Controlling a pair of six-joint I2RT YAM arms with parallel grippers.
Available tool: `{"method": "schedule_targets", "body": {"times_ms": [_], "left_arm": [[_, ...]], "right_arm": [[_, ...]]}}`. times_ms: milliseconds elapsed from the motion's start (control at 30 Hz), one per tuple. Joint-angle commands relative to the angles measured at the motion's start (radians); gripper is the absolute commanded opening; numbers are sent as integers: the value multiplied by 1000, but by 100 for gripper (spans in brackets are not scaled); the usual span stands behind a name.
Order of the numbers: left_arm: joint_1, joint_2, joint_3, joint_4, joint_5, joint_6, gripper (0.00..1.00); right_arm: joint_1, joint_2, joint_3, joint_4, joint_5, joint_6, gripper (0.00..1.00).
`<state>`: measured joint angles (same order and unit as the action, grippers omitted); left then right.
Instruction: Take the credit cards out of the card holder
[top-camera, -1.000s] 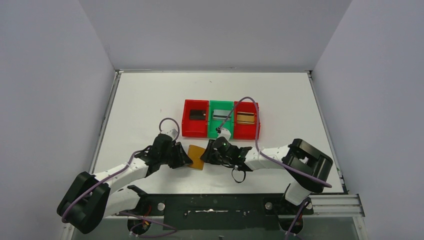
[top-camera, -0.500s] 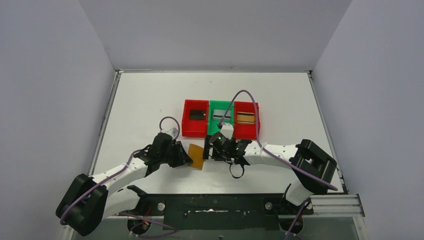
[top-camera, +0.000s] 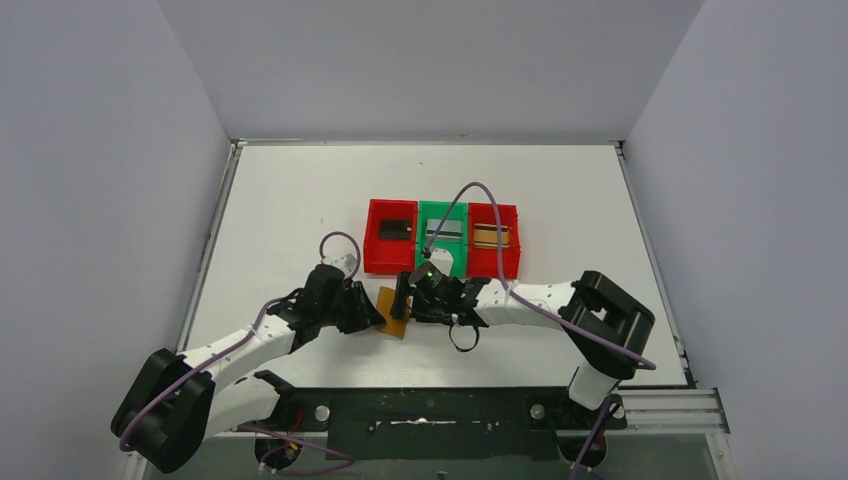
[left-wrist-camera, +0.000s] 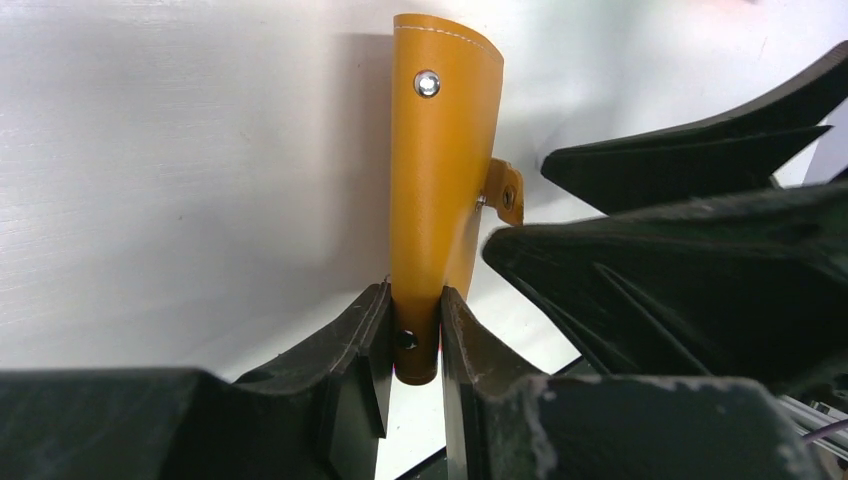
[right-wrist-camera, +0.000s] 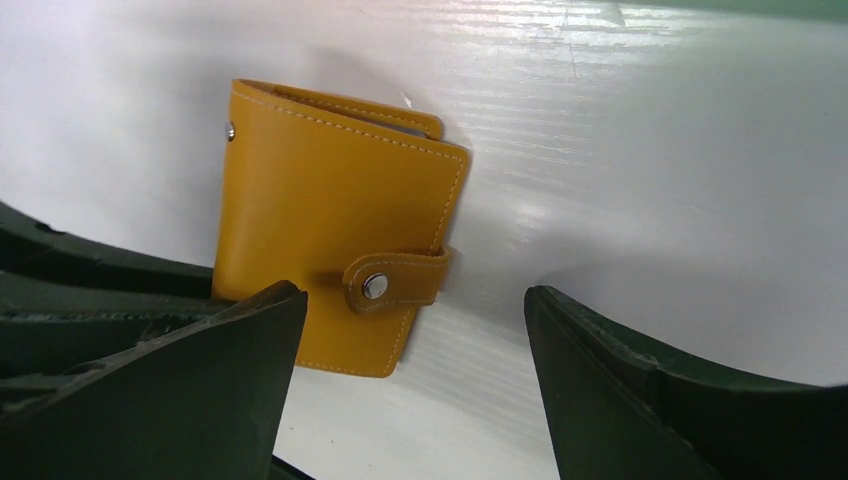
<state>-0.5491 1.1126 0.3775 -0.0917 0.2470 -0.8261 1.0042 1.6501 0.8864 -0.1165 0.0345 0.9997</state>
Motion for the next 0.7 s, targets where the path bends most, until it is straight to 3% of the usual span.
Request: {"method": "schedule_targets", "body": {"times_ms": [0, 100, 333, 400, 667], "left_arm": [[-3, -14, 46, -23, -16, 28, 20], [-4, -15, 42, -26, -20, 31, 20], [-5, -4, 41, -21, -19, 35, 20], [-6, 3, 45, -23, -16, 39, 20], [-5, 3, 40, -37, -14, 51, 20]], "right_arm": [[19, 38, 62, -36, 61, 45, 78], [13, 26, 36, -48, 100, 69, 62], [-2, -23, -27, -41, 116, 84, 45], [-3, -28, -34, -30, 113, 84, 35], [-20, -6, -18, -8, 111, 80, 31]]}}
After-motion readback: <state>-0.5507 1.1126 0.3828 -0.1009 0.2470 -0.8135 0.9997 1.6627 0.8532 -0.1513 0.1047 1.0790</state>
